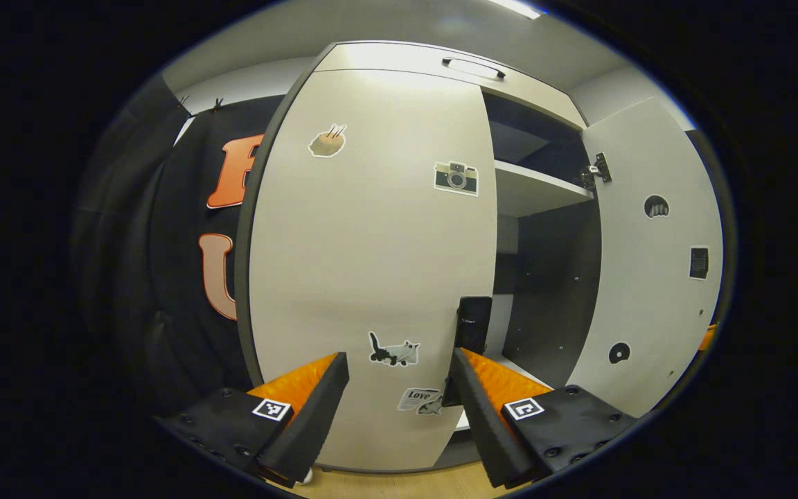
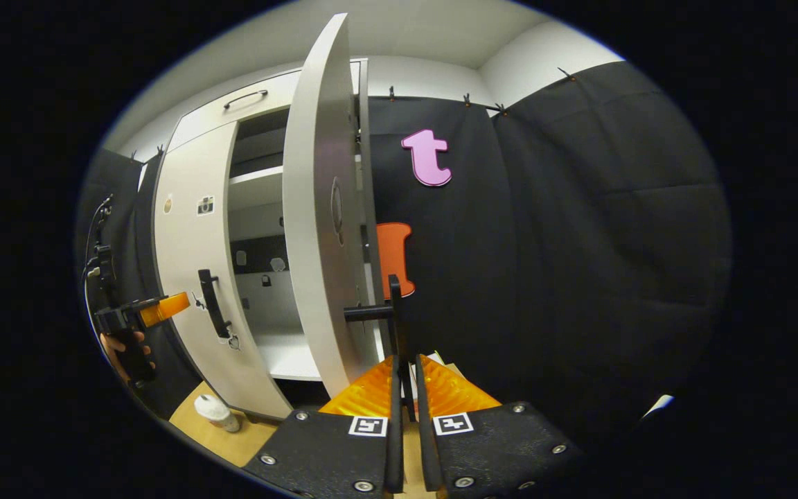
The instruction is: Open the right door of the double-door shoe cabinet with the right hand, and open the left door with the left hand.
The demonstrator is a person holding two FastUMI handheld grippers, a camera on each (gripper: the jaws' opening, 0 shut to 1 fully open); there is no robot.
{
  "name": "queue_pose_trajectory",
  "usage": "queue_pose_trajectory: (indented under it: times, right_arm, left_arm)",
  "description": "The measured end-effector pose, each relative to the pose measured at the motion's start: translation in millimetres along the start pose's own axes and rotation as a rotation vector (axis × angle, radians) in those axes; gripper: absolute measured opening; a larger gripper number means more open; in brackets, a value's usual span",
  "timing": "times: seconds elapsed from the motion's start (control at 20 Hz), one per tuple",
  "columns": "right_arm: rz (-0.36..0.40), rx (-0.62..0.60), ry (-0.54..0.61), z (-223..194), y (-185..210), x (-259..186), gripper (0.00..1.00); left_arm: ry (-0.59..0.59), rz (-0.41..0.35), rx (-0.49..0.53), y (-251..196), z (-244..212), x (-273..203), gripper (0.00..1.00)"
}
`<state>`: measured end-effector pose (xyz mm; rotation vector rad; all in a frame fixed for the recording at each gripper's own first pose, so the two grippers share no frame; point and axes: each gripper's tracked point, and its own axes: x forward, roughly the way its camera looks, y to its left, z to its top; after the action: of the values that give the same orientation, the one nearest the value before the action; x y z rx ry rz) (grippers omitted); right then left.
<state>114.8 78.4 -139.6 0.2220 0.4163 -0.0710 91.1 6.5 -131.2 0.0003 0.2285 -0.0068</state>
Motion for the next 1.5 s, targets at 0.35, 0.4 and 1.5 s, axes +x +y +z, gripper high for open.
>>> queue_pose_trajectory:
  times: [0.35, 0.4, 1.5]
  right_arm:
    - [0.025, -0.01, -0.027, -2, 2, -16, 0.13]
    - [0.019, -0.013, -0.028, -3, 0, -18, 0.18]
    - [0.108, -0.023, -0.018, -20, 10, -67, 0.77]
  left_arm:
    - [0.025, -0.013, 0.018, -21, -9, 21, 0.96]
    - [0.034, -0.008, 0.011, -22, -11, 25, 0.96]
    - [0.089, 0.125, 0.007, -40, -45, 67, 0.83]
